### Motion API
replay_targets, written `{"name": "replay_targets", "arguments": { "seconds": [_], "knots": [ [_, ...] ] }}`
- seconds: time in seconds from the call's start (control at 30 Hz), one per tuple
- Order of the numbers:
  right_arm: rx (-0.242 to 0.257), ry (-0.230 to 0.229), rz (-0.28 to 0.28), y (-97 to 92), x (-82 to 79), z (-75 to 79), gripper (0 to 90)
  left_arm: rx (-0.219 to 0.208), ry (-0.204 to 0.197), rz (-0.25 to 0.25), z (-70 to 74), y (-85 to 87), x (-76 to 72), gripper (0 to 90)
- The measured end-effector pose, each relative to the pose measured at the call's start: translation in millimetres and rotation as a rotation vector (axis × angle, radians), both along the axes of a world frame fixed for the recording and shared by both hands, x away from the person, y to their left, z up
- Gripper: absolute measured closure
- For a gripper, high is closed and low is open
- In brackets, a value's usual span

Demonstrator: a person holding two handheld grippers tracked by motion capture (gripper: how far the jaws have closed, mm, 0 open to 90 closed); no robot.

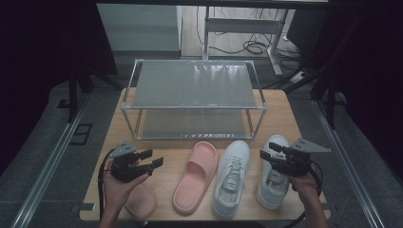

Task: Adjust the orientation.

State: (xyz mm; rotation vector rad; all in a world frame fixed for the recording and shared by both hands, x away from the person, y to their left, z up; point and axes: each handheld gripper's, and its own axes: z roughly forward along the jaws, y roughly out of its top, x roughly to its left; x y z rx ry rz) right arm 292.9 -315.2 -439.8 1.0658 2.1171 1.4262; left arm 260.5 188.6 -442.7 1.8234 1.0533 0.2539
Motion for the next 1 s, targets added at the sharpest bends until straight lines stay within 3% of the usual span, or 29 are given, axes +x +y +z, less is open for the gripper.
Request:
{"name": "replay_targets", "arguments": {
  "seconds": [0.23, 0.37, 0.4, 0.43, 0.47, 0.53, 0.63, 1.0],
  "knots": [
    [-0.002, -0.002, -0.017, -0.6, -1.1, 1.3, 44.3, 0.010, -0.006, -0.017, 1.3, -4.3, -3.8, 45.8],
    [-0.013, -0.007, -0.018, 2.8, -2.4, 2.7, 44.2, 0.007, -0.008, -0.036, 1.7, -3.4, -2.8, 61.3],
    [-0.028, -0.009, -0.015, 5.3, -3.7, 2.1, 44.1, 0.006, -0.009, -0.040, 2.2, -3.1, -2.4, 72.1],
    [-0.028, -0.009, -0.015, 5.3, -3.7, 2.1, 44.1, 0.005, -0.011, -0.040, 2.8, -3.2, -2.1, 72.1],
    [-0.040, -0.009, -0.014, 7.3, -5.1, 1.6, 44.1, 0.002, -0.012, -0.046, 3.5, -3.7, -0.9, 80.3],
    [-0.048, -0.009, -0.015, 8.9, -6.9, 1.2, 44.0, 0.006, -0.012, -0.048, 3.6, -4.3, -0.2, 85.9],
    [-0.058, -0.011, -0.014, 10.3, -8.8, 1.7, 44.0, 0.015, -0.011, -0.048, 4.3, -5.4, 0.5, 89.8],
    [-0.067, -0.022, -0.021, 10.2, -14.5, 2.7, 43.6, 0.008, -0.019, -0.028, 10.0, 2.5, -3.1, 90.0]
  ]
}}
